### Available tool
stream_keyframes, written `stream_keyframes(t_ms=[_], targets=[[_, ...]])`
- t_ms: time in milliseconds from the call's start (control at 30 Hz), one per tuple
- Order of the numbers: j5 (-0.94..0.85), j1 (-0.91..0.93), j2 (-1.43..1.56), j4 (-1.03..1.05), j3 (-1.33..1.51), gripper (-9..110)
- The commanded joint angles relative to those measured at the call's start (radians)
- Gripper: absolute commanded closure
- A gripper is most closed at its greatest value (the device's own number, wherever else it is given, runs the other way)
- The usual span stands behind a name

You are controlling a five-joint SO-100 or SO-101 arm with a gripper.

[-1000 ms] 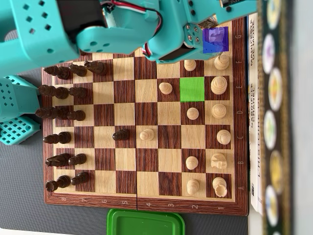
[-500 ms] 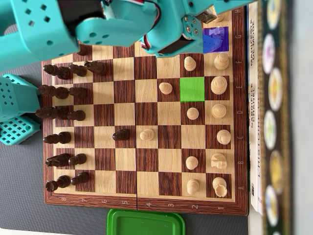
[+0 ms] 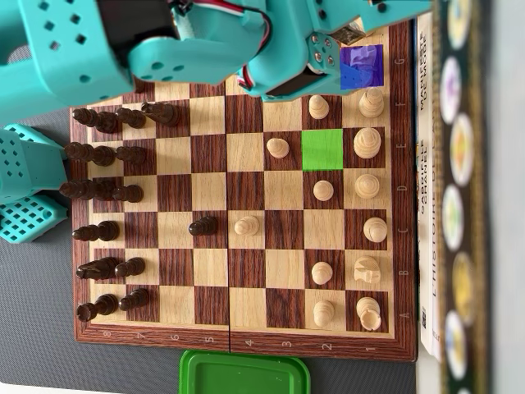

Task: Play chess

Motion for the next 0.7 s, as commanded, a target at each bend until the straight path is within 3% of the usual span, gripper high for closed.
stream_keyframes(t_ms=[0,667], targets=[[0.006,0.011,0.008,-0.012,-0.052,86],[-0.005,0.011,-0.034,-0.081,-0.052,95]])
